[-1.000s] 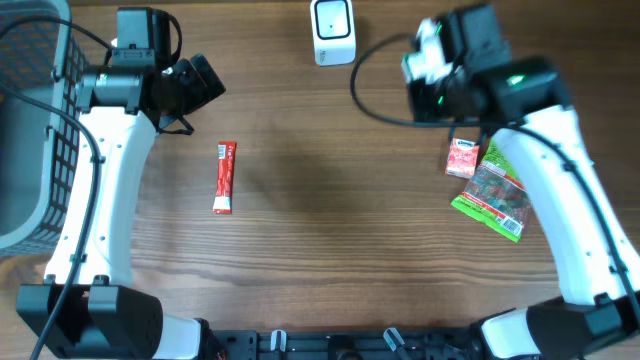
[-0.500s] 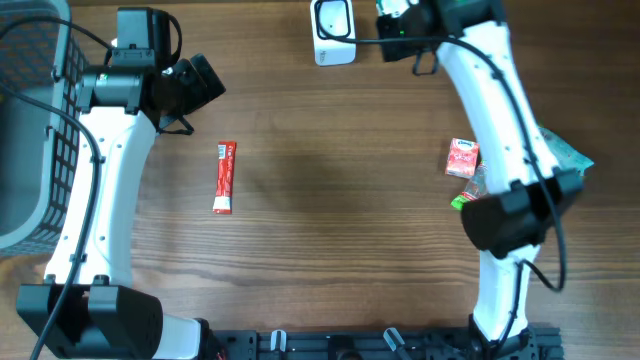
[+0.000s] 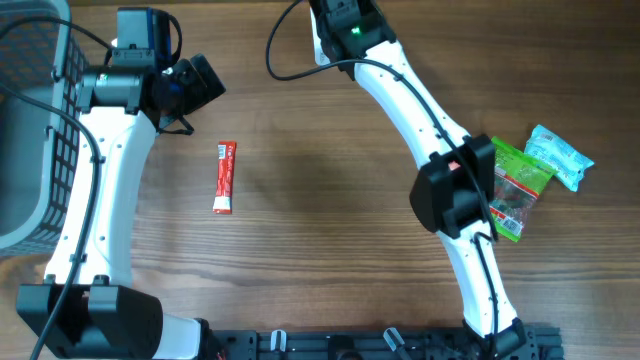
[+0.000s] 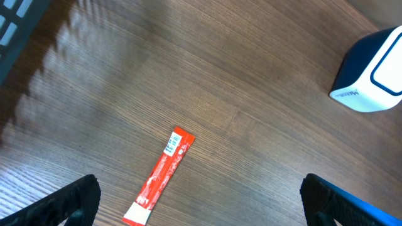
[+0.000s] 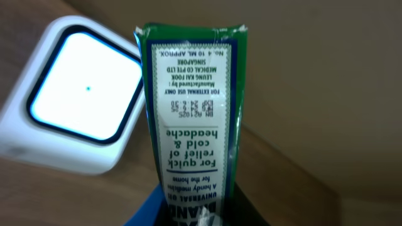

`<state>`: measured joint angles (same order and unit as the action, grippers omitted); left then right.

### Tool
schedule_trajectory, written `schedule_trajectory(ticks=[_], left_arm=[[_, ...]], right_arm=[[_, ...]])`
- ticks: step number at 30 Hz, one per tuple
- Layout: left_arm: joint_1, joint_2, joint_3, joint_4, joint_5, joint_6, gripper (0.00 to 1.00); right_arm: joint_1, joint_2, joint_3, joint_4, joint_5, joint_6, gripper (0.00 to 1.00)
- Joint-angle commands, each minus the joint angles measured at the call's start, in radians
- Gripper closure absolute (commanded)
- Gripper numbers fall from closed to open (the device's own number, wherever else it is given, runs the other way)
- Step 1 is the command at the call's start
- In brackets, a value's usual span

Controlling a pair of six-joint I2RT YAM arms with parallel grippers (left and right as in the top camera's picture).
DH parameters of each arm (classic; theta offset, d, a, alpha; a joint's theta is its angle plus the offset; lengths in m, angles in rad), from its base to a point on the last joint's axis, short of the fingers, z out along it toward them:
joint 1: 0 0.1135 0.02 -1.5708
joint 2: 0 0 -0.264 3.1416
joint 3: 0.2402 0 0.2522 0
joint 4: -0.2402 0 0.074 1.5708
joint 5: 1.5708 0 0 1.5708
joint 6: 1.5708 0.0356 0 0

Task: Scan the item barcode
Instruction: 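Raise the green box up to the white scanner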

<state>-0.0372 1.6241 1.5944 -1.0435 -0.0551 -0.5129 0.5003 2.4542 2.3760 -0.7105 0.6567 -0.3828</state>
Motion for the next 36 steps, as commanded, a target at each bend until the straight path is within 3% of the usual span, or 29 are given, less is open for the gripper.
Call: schedule_trajectory(ticks=[1, 5, 18, 21, 25, 31, 36], left_arm=[[0.005, -0.005, -0.004, 0.002, -0.003, 0.004, 0.00], [0.005, -0.005, -0.004, 0.002, -0.003, 0.004, 0.00], [0.005, -0.005, -0.004, 0.002, -0.003, 0.004, 0.00], [0.005, -0.005, -0.004, 0.002, -0.002, 0.004, 0.00], [0.005, -0.005, -0.004, 0.002, -0.003, 0.004, 0.00], [0.005, -0.005, -0.004, 0.002, -0.002, 0.004, 0.00], [0.005, -0.005, -0.004, 0.002, -0.003, 0.004, 0.00]], right_arm=[[-0.004, 0.095, 0.017, 0.120, 0.227, -0.152, 0.96], [0.015, 0.156, 0.017, 0.278, 0.315, -0.248, 0.96], [0.064, 0.239, -0.018, 0.347, 0.382, -0.324, 0.94], [0.080, 0.238, -0.018, 0.407, 0.383, -0.330, 0.89], [0.096, 0.227, -0.018, 0.425, 0.383, -0.347, 0.96], [0.097, 0.077, -0.017, 0.298, 0.386, -0.198, 0.96], [0.105, -0.157, -0.017, -0.113, 0.244, 0.184, 0.96]])
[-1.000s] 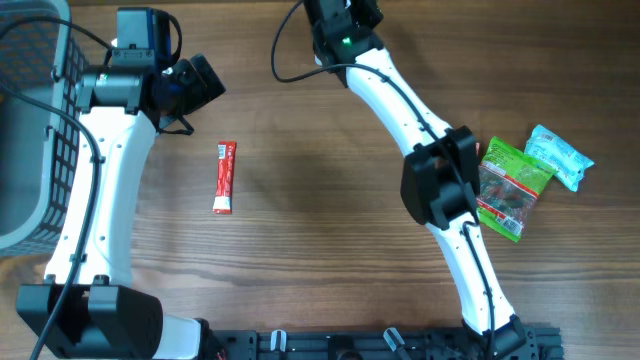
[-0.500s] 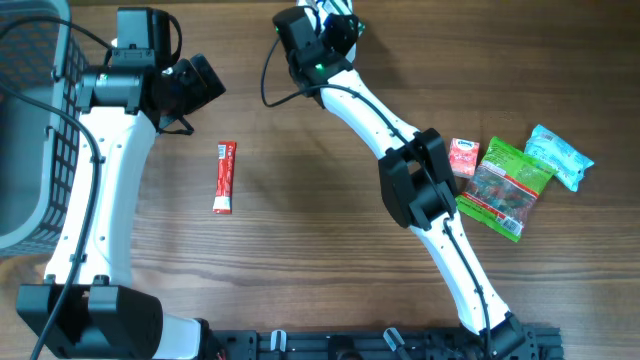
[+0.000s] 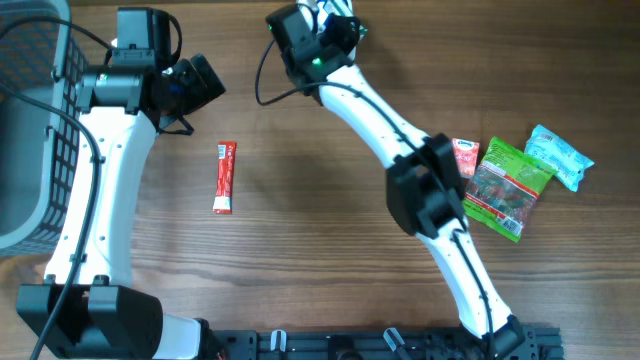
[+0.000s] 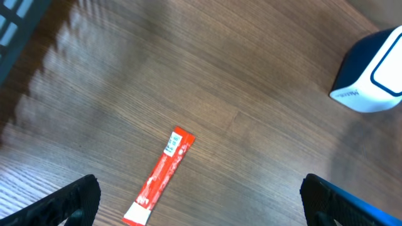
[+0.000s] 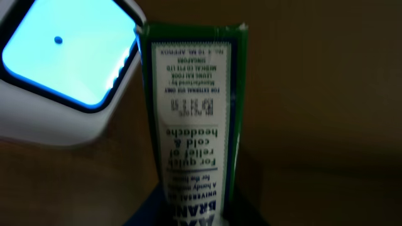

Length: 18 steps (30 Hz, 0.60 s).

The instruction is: Scan the item barcode

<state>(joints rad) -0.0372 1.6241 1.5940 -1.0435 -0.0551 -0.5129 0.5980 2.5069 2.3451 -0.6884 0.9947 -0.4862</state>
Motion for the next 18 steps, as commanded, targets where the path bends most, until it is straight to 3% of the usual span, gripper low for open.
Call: schedule_trajectory(ticks=[1, 5, 11, 18], left_arm=[[0.005, -0.005, -0.004, 0.002, -0.003, 0.004, 0.00], [0.005, -0.005, -0.004, 0.002, -0.003, 0.004, 0.00], [0.005, -0.005, -0.004, 0.002, -0.003, 0.004, 0.00], [0.005, -0.005, -0.004, 0.002, -0.003, 0.004, 0.00]], right_arm=[[0.003, -0.260, 0.014, -0.228, -0.159, 0.356, 0.96], [-0.048, -0.423, 0.013, -0.528, -0.448, 0.533, 0.96], [-0.168, -0.502, 0.013, -0.896, -0.776, 0.575, 0.96], [-0.326, -0.522, -0.149, -0.921, -0.945, 0.592, 0.96]])
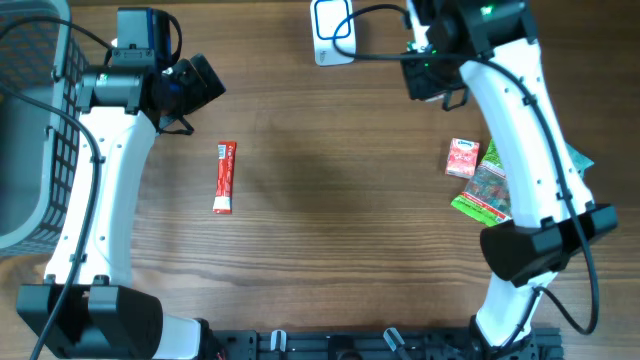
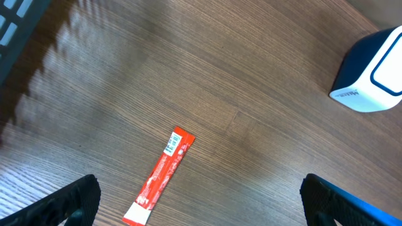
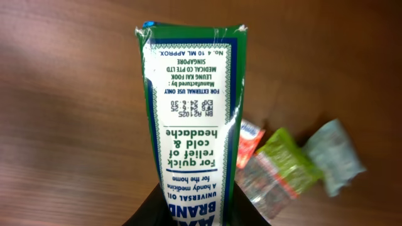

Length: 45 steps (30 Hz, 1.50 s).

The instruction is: Scan the item barcode

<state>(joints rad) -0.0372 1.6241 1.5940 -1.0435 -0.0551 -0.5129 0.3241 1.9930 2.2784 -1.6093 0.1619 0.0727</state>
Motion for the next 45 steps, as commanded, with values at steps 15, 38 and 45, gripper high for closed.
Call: schedule_trajectory(ticks=[15, 38, 45], left_arm=[[0.005, -0.005, -0.004, 0.002, -0.003, 0.004, 0.00], [0.005, -0.005, -0.004, 0.002, -0.003, 0.004, 0.00], [0.005, -0.005, -0.004, 0.002, -0.003, 0.004, 0.00]], right_arm=[[-0.297, -0.034, -0.749, 0.293, 0.028, 0.151, 0.53], [-0.085, -0.034, -0.749, 0.623, -0.605, 0.307, 0.05], [0.204, -0.033, -0.749, 0.878, -0.569, 0.558, 0.11]])
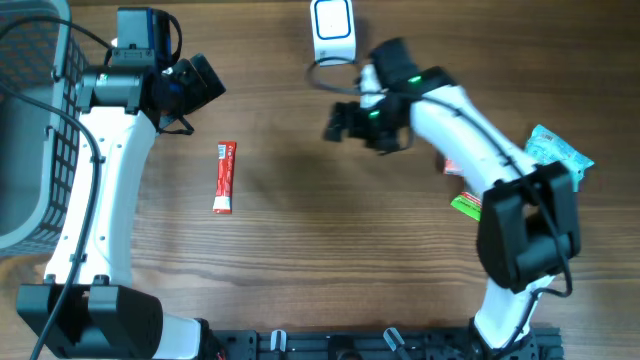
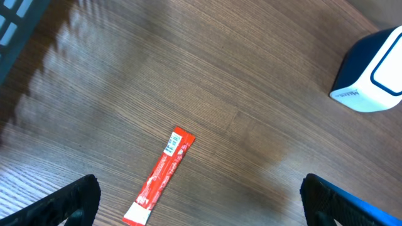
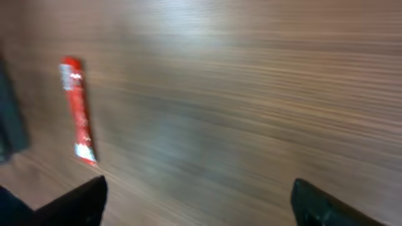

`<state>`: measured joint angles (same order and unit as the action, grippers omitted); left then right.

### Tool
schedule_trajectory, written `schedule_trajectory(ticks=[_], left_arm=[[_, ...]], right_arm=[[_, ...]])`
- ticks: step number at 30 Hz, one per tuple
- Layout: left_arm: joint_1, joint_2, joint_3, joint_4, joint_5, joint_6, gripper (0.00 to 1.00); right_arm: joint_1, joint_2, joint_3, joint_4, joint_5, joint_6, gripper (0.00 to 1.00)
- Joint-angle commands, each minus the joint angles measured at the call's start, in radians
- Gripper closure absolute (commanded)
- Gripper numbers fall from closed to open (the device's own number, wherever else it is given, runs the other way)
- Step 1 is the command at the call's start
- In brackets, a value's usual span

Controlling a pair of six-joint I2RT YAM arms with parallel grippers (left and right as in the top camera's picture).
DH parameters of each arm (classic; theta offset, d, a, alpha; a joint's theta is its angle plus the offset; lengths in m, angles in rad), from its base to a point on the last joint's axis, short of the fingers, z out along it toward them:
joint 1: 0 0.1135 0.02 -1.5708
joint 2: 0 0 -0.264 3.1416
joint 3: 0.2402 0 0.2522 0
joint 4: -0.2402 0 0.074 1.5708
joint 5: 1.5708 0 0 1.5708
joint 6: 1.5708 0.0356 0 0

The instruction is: Scan the item barcode

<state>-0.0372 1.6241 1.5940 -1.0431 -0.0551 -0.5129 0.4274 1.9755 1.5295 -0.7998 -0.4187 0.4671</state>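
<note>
A red sachet [image 1: 226, 177] lies flat on the wooden table, also seen as the sachet [image 2: 160, 177] in the left wrist view and blurred as the sachet [image 3: 76, 110] in the right wrist view. The white scanner [image 1: 332, 30] stands at the far edge, its blue-backed side [image 2: 370, 72] showing top right. My right gripper [image 1: 338, 124] hangs open and empty over the table's middle, pointing toward the sachet; its fingertips [image 3: 75, 201] are far apart. My left gripper [image 1: 205, 85] is open above and behind the sachet, fingertips [image 2: 72, 198] wide. No green box shows.
A grey mesh basket [image 1: 30, 150] stands at the left edge. At the right, partly under the right arm, lie a green snack packet [image 1: 466, 206], a small red packet [image 1: 449, 166] and a pale blue packet [image 1: 560, 155].
The right gripper held the green box near the scanner's right; now it is open, empty and over the table's middle, facing the red sachet. The left arm has not moved.
The right gripper held a green medicine box before the lit scanner window, then closer against it, then away to the right above the packets. Now it is empty and open near the table's middle. The left gripper stayed open above the sachet throughout.
</note>
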Motion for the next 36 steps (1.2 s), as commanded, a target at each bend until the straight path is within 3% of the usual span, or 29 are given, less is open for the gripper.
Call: schedule_trajectory(ticks=[1, 6, 14, 15, 18, 23, 31, 36], left_arm=[[0.005, -0.005, -0.004, 0.002, -0.003, 0.004, 0.00], [0.005, -0.005, -0.004, 0.002, -0.003, 0.004, 0.00], [0.005, -0.005, -0.004, 0.002, -0.003, 0.004, 0.00], [0.005, -0.005, -0.004, 0.002, -0.003, 0.004, 0.00], [0.005, -0.005, -0.004, 0.002, -0.003, 0.004, 0.00], [0.005, -0.005, -0.004, 0.002, -0.003, 0.004, 0.00], [0.005, -0.005, -0.004, 0.002, -0.002, 0.004, 0.00], [0.005, -0.005, -0.004, 0.002, -0.003, 0.004, 0.00]], right_arm=[[0.137, -0.016, 0.000, 0.093, 0.041, 0.199, 0.12], [0.307, -0.014, 0.000, 0.190, 0.229, 0.295, 0.25], [0.547, 0.049, 0.000, 0.388, 0.452, 0.282, 0.25], [0.584, 0.077, 0.000, 0.448, 0.475, 0.174, 0.25], [0.620, 0.122, 0.000, 0.508, 0.490, 0.046, 0.20], [0.636, 0.176, 0.000, 0.539, 0.671, 0.036, 0.31], [0.636, 0.244, 0.000, 0.660, 0.674, 0.033, 0.42], [0.636, 0.303, 0.000, 0.697, 0.660, 0.033, 0.43]])
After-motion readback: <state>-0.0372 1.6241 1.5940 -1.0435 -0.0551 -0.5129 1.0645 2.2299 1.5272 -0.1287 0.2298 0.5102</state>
